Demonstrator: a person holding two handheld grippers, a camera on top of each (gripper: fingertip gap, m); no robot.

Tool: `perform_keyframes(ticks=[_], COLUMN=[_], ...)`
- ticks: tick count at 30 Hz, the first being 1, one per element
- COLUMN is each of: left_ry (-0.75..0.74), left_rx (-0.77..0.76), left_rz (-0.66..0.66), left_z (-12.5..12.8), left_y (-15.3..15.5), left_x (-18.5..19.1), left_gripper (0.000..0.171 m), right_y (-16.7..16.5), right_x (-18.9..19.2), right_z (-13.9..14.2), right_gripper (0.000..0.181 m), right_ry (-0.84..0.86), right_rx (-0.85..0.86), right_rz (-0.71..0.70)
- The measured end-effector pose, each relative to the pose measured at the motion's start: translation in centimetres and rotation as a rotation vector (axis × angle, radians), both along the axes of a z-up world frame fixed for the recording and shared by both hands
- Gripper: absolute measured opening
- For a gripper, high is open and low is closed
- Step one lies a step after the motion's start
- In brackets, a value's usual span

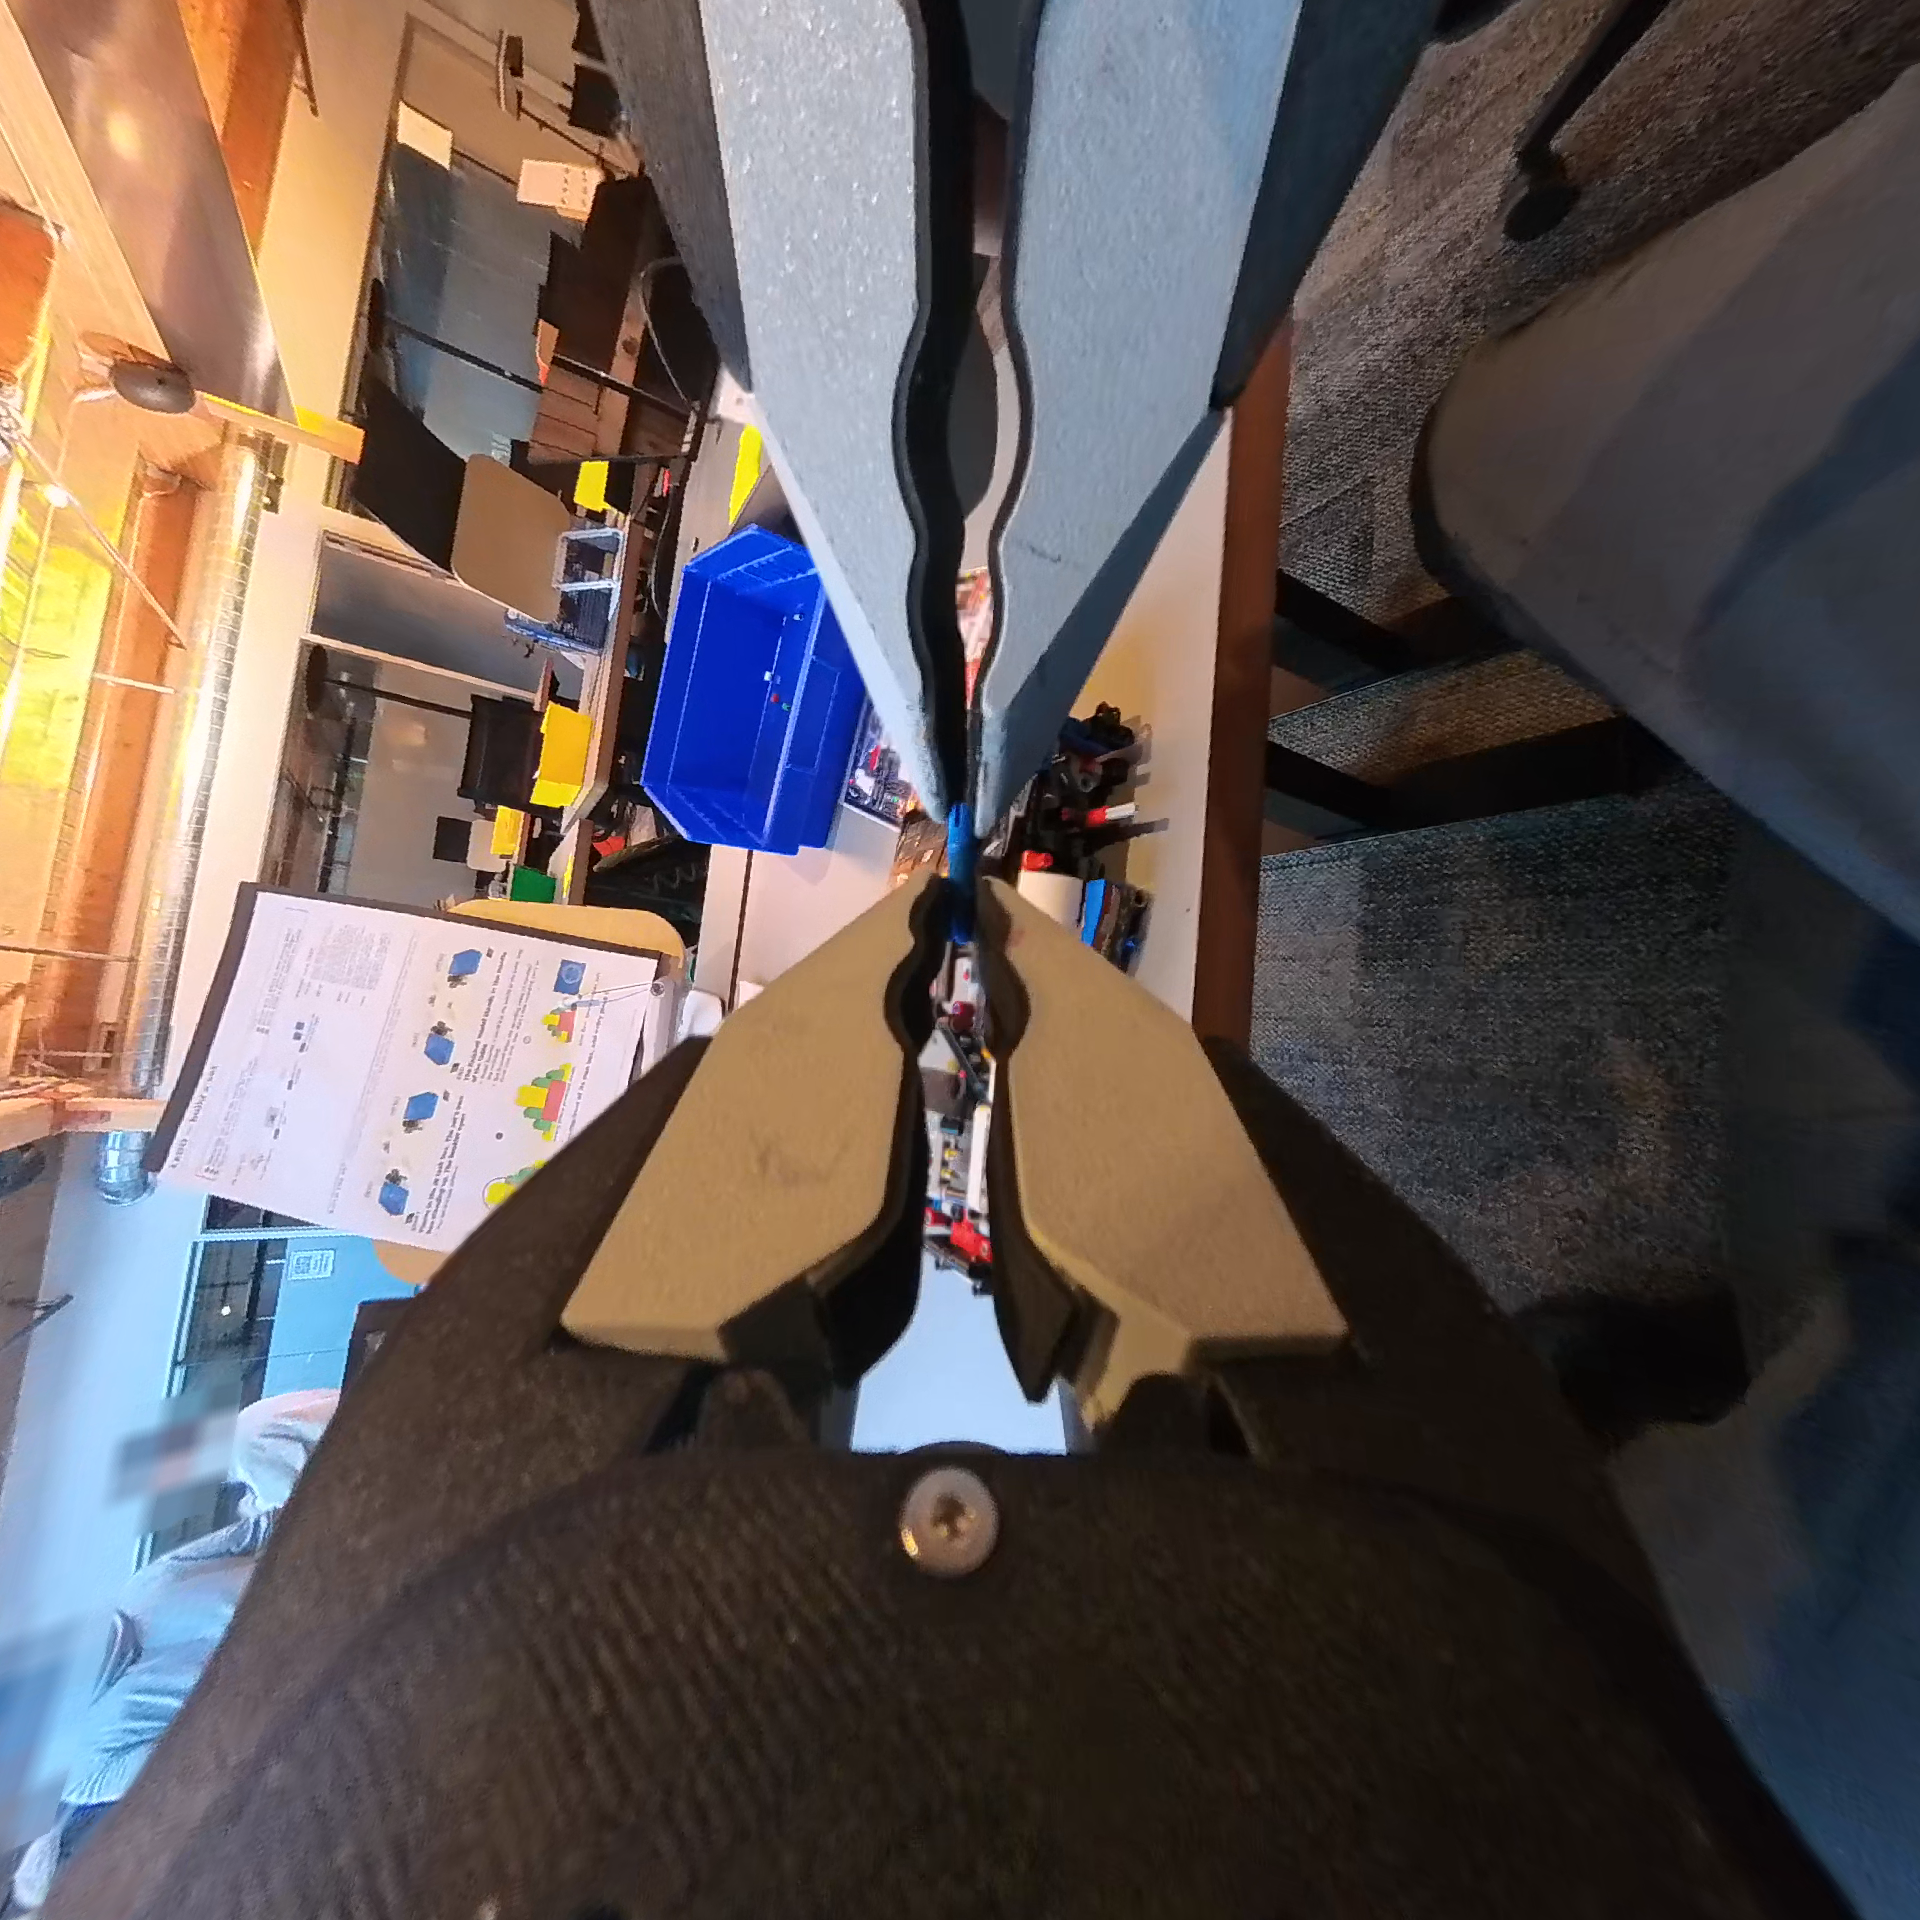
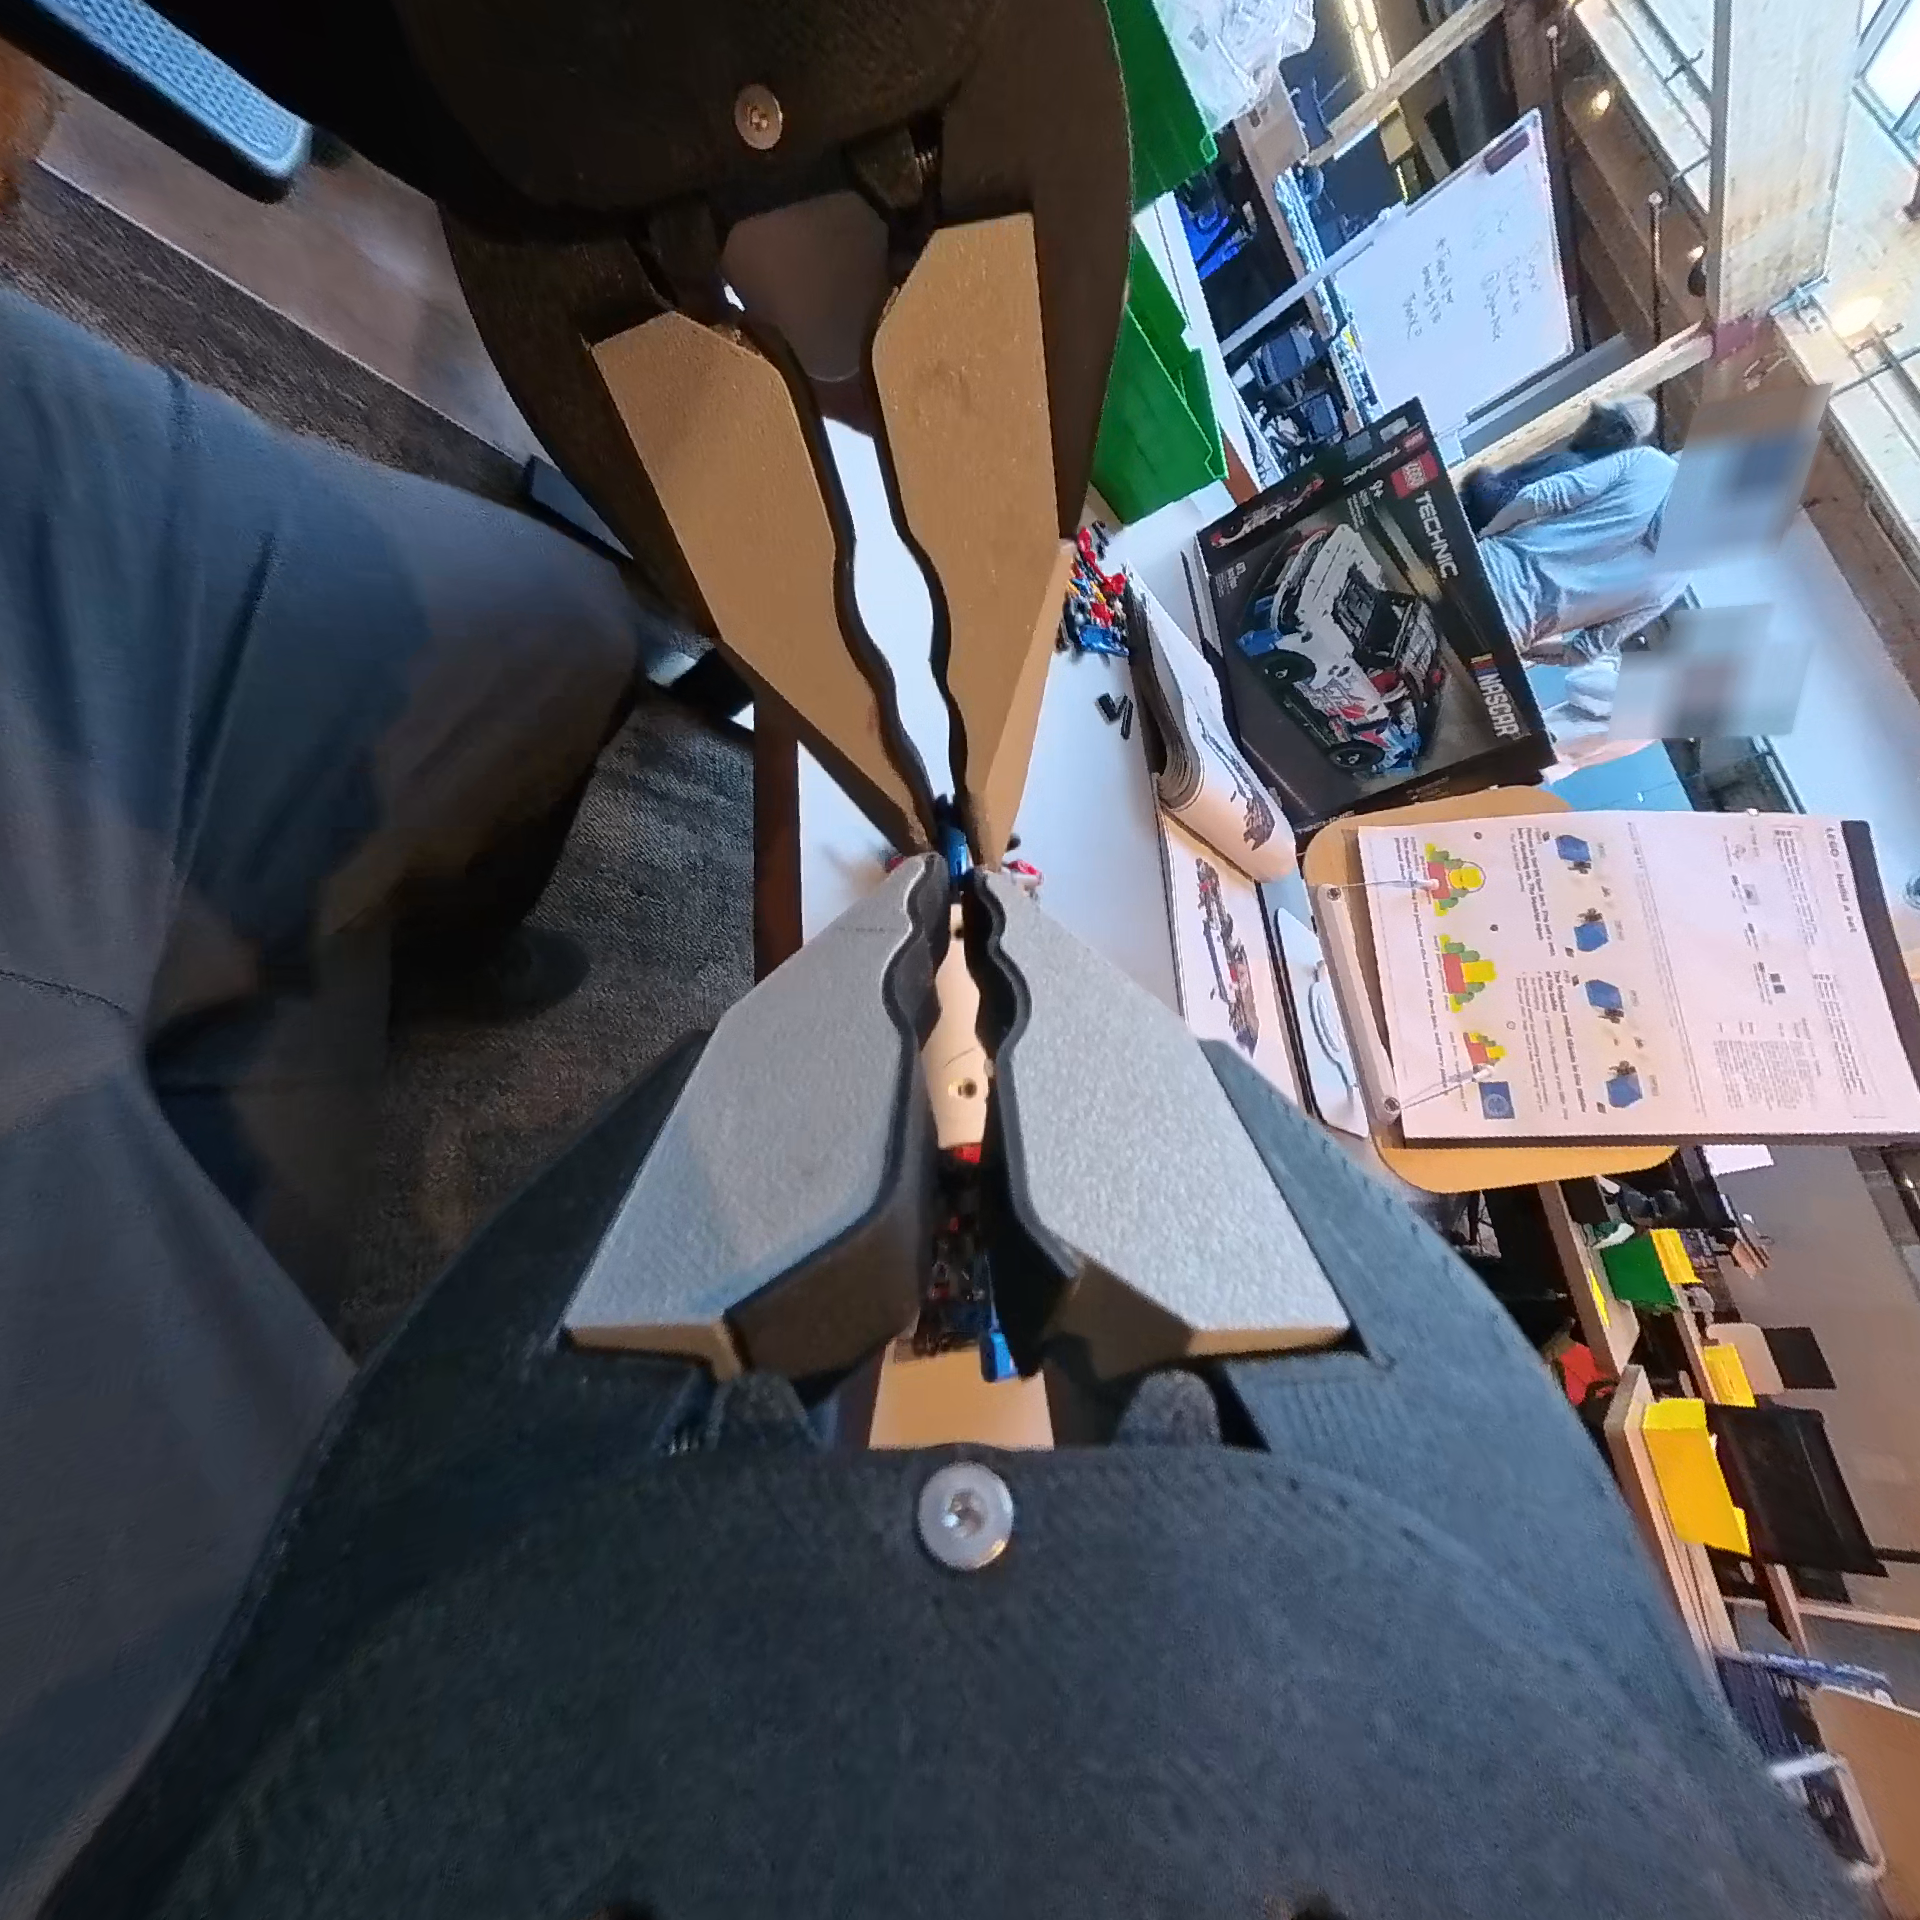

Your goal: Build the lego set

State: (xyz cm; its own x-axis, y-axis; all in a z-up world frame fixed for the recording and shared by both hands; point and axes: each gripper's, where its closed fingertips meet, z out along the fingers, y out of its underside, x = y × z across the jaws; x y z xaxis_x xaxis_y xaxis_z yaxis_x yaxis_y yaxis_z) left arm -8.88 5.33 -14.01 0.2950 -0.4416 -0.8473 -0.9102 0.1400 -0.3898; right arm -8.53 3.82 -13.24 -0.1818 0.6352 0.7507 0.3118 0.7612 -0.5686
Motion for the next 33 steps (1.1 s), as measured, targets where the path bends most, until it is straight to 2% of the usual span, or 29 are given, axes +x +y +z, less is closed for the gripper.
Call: perform_keyframes(ticks=[4,8,16,20,26,30,33], left_ry=[-0.009,-0.005,0.001,0.008,0.01,0.001,0.008], left_rx=[0.01,0.023,0.032,0.025,0.019,0.021,0.017], left_rz=[0.067,0.195,0.534,0.63,0.597,0.484,0.344], left_z=[0.4,0.8,1.1,0.9,0.8,0.9,0.9], left_y=[-0.9,-2.8,-9.3,-11.3,-10.3,-8.0,-5.6], left_x=[-1.4,-4.2,-10.7,-12.1,-11.7,-10.0,-7.7], left_gripper=[0.001,0.001,0.001,0.001,0.001,0.002,0.002], right_y=[-0.8,-2.7,-8.9,-10.9,-9.9,-7.8,-5.6], right_x=[-1.3,-3.9,-10.0,-11.4,-11.1,-9.5,-7.3], right_z=[0.4,0.8,1.2,1.0,0.9,1.0,1.0], right_gripper=[0.001,0.002,0.002,0.002,0.002,0.002,0.002], right_ry=[0.006,0.018,0.03,0.03,0.029,0.031,0.035], right_rx=[0.009,0.017,0.016,0.002,-0.002,-0.005,-0.017], right_rz=[0.063,0.192,0.532,0.631,0.596,0.481,0.345])
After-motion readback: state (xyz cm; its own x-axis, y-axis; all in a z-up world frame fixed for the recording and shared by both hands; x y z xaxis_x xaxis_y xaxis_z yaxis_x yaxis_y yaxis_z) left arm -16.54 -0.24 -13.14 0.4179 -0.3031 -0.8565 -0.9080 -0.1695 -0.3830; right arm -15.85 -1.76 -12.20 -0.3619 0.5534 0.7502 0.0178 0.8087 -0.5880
